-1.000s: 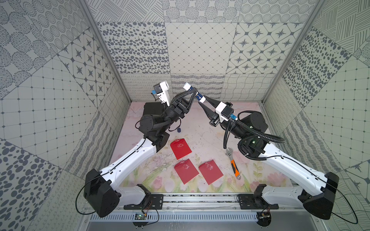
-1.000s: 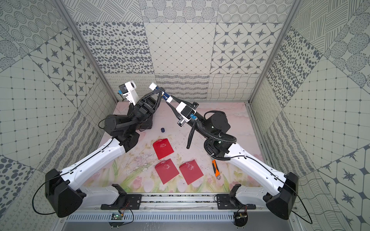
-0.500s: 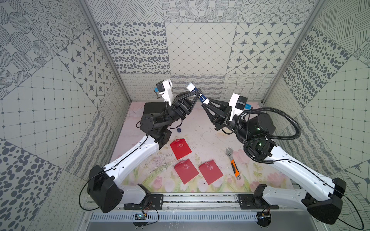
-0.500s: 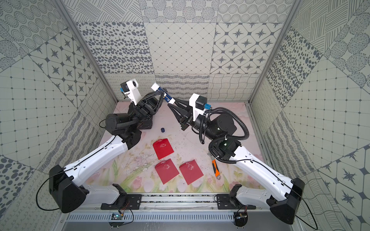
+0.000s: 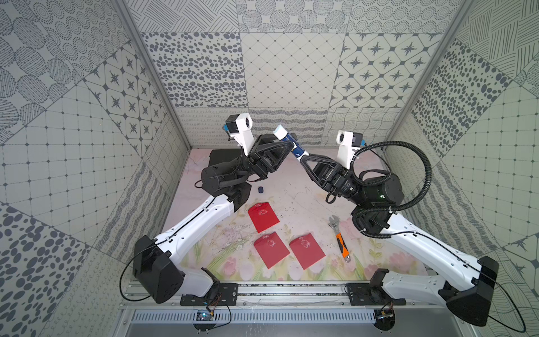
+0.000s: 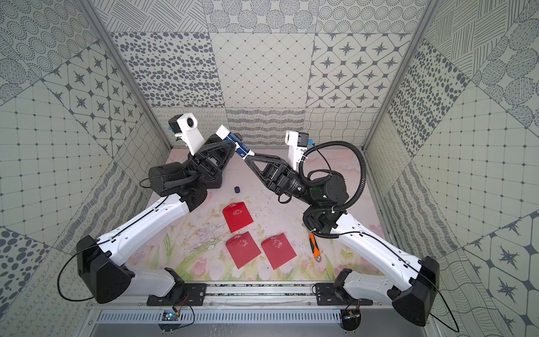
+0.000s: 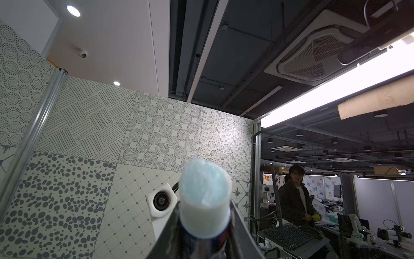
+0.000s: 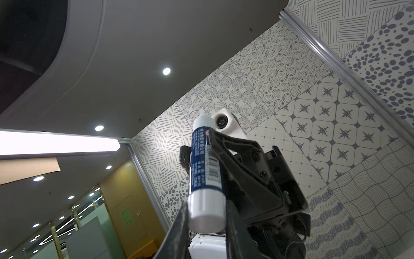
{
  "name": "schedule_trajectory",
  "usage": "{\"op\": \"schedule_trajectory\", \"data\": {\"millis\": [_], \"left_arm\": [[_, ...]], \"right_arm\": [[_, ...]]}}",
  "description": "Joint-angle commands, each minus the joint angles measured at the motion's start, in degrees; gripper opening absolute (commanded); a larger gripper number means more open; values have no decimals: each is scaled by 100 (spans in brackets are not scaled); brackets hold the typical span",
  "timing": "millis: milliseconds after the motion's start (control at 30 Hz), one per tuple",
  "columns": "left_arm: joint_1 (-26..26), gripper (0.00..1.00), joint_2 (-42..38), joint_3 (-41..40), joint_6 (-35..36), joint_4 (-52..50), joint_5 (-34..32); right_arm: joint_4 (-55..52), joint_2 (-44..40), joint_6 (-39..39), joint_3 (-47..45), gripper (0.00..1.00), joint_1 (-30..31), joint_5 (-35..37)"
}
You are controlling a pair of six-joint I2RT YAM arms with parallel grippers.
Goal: Seal the envelope with a glue stick
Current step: Unscrew the glue stick.
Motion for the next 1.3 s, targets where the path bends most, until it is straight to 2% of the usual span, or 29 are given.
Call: {"op": "schedule_trajectory", "data": {"millis": [0,200,267,433,600,733,900,1267], "left_arm": [[78,0,-15,67,72,516,-253],[75,0,-172,-111,291,162,-390],[77,0,-273,-215,438,-89,-519],[70,0,-577,-680,764,-719,-1193],[75,0,-739,-1020,722,-905,-1813],[80,0,-863,-1111,705,-1225,-2070],[74,0,-930,-1118,692,-1401,-2170],[80,0,-878,-1056,616,-1309,-2106]], "right_arm": [[47,-314,-10,-81,24,51,-181],[-1412,-804,-1992,-3,54,55,402],[-1692,-935,-2691,-19,60,52,681],[-1961,-950,-4724,113,62,55,1102],[-1599,-649,-6542,239,62,52,1553],[-824,-297,-8102,45,59,66,944],[-1109,28,-8713,374,55,106,951],[-1010,287,-8606,524,37,141,1334]]}}
